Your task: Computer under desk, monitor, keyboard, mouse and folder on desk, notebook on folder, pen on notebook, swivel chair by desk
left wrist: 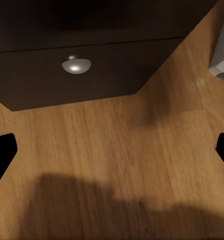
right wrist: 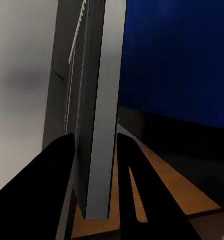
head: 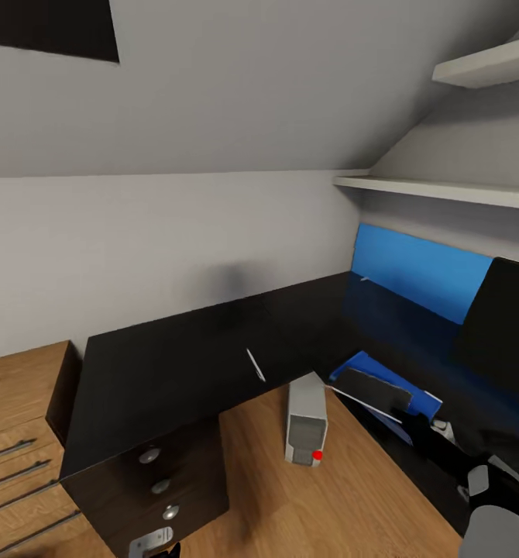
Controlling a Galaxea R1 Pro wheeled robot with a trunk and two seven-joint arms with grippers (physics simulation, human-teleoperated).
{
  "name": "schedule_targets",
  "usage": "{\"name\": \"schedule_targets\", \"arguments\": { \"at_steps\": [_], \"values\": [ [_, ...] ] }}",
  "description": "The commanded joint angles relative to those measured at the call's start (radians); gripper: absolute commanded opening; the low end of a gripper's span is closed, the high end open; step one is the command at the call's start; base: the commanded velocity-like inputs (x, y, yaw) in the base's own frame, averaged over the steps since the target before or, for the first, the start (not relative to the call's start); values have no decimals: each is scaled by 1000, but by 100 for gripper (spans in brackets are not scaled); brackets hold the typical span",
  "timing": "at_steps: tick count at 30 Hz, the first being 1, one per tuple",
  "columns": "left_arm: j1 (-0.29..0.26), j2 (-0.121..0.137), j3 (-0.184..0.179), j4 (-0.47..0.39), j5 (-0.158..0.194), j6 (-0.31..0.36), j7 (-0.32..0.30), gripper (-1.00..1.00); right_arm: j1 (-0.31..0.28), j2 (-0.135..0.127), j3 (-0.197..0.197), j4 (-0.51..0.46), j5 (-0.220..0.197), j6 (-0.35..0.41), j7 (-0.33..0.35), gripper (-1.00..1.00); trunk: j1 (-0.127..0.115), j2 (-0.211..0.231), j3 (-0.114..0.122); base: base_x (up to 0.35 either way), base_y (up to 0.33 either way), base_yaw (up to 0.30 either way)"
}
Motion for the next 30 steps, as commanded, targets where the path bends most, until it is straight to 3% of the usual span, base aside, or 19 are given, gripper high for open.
{"name": "schedule_targets", "arguments": {
  "at_steps": [1,9,21,30],
  "values": [
    [-1,-1,8,0,-10,-3,-5,100,-2,0,-9,-1,7,7,7,-100,0,-1,-1,0,0,-223],
    [-1,-1,9,0,-10,-4,-5,100,-2,0,-16,-1,4,-5,3,-100,0,-1,2,0,0,-126],
    [-1,-1,8,38,-14,-71,-8,100,-2,-3,-23,-24,6,-31,48,-100,0,-1,2,122,0,-7],
    [-1,-1,8,42,-15,-79,-8,100,-2,-2,-25,-30,7,-56,52,-100,0,-1,2,18,0,0]
  ]
}}
